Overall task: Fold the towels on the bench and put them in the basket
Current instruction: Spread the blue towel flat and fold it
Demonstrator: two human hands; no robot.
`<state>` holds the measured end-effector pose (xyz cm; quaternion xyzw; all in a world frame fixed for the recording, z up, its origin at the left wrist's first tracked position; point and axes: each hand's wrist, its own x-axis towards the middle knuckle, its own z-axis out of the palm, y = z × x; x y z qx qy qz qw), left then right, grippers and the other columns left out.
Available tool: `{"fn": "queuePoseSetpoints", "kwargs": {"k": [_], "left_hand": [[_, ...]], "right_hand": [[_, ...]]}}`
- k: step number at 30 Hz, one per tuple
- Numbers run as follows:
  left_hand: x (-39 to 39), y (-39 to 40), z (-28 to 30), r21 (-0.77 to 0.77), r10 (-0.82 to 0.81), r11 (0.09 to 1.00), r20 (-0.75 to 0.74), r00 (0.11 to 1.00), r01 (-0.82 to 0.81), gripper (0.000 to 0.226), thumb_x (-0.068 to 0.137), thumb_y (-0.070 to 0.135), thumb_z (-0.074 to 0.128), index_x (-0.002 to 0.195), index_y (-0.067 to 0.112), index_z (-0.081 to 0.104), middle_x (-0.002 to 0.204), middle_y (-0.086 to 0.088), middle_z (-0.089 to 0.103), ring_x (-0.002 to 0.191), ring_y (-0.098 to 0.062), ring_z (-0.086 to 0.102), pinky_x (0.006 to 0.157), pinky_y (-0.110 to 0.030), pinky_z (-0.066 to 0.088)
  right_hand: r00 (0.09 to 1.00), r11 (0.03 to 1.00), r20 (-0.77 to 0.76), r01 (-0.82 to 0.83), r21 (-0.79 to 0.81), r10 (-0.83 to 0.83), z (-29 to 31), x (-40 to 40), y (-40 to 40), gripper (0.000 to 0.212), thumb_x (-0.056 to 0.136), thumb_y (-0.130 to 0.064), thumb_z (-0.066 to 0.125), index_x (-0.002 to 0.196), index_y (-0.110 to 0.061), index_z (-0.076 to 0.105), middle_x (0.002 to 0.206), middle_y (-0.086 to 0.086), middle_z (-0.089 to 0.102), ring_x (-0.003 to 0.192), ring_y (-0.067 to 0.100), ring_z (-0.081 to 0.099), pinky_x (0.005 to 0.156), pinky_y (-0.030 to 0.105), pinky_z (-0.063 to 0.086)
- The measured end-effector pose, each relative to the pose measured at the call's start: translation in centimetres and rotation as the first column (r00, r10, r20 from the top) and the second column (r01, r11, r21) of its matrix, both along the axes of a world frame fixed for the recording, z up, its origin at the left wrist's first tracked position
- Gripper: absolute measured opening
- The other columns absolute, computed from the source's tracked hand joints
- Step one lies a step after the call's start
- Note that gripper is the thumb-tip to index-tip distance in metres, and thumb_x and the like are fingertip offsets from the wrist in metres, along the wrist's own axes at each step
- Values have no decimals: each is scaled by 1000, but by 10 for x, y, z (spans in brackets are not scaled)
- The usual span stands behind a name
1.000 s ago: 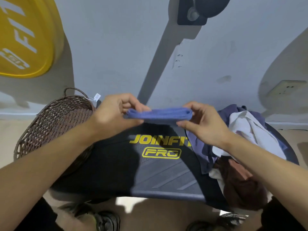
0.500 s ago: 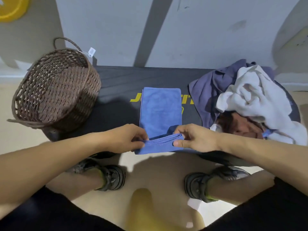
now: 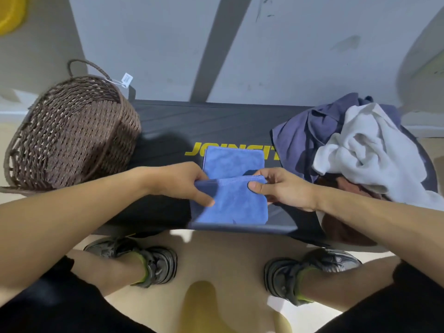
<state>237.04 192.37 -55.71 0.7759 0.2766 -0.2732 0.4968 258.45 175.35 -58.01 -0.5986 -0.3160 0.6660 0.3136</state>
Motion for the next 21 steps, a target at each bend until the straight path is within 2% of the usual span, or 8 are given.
{"fn": "queuePoseSetpoints", "kwargs": {"k": [2, 4, 7, 9, 11, 15, 18, 21], "left_hand": [[5, 10, -5, -250, 290, 926, -3, 957, -281, 30, 77, 29, 82, 96, 8, 74, 92, -1, 77, 82, -12, 71, 70, -23, 53], [12, 17, -15, -442, 533, 734, -94, 841, -515, 38, 78, 25, 76, 112, 8, 71, 108, -7, 75, 95, -19, 72, 81, -31, 57], [21, 20, -34, -457, 673, 597, -161, 722, -659, 26, 91, 21, 67, 115, 13, 69, 111, -8, 74, 92, -22, 72, 83, -38, 56], [26, 17, -43, -421, 701, 592, -151, 697, -687, 19, 95, 20, 62, 112, 19, 70, 107, -4, 75, 89, -19, 72, 79, -37, 56], [30, 13, -48, -368, 704, 634, -92, 705, -680, 17, 97, 21, 60, 110, 22, 70, 104, 0, 76, 93, -18, 72, 74, -35, 56], [34, 10, -53, -223, 705, 702, 91, 703, -676, 12, 98, 22, 58, 106, 25, 66, 99, 2, 75, 90, -17, 72, 66, -31, 56], [38, 9, -58, 17, 634, 759, 208, 745, -651, 8, 97, 28, 58, 93, 22, 60, 83, 8, 66, 75, -11, 63, 61, -21, 47], [43, 12, -62, 178, 574, 778, 192, 796, -603, 16, 95, 34, 59, 86, 23, 54, 77, 10, 60, 68, -4, 56, 55, -20, 38]], "right_hand": [[989, 989, -17, 148, -2, -148, -3, 4, 5, 31, 98, -23, 60, 113, 5, 59, 100, 13, 66, 90, 25, 65, 84, 38, 58], [965, 965, -13, 263, -6, -263, -5, 6, 12, 34, 97, -23, 61, 124, -3, 60, 114, 12, 72, 105, 28, 70, 93, 46, 56], [940, 944, 90, 328, 24, -329, -6, 9, 23, 31, 91, -18, 70, 118, -4, 62, 106, 17, 74, 100, 32, 72, 91, 52, 56], [931, 948, 182, 316, 30, -316, -9, 11, 27, 26, 89, -12, 73, 111, -3, 64, 99, 17, 75, 93, 32, 73, 88, 52, 57], [921, 950, 244, 311, 12, -304, -13, 12, 27, 20, 90, -10, 71, 107, 0, 65, 97, 18, 75, 93, 35, 72, 87, 53, 57], [901, 951, 321, 308, 5, -293, -23, 16, 29, 17, 95, -18, 64, 107, -6, 66, 100, 10, 76, 94, 27, 73, 89, 49, 57], [874, 953, 389, 303, 31, -291, -27, 17, 30, 17, 97, -25, 60, 110, -15, 64, 102, 3, 75, 97, 20, 71, 92, 44, 55], [837, 954, 471, 296, 39, -279, -32, 16, 32, 17, 97, -32, 59, 104, -17, 63, 98, 2, 73, 94, 19, 69, 88, 40, 56]]}}
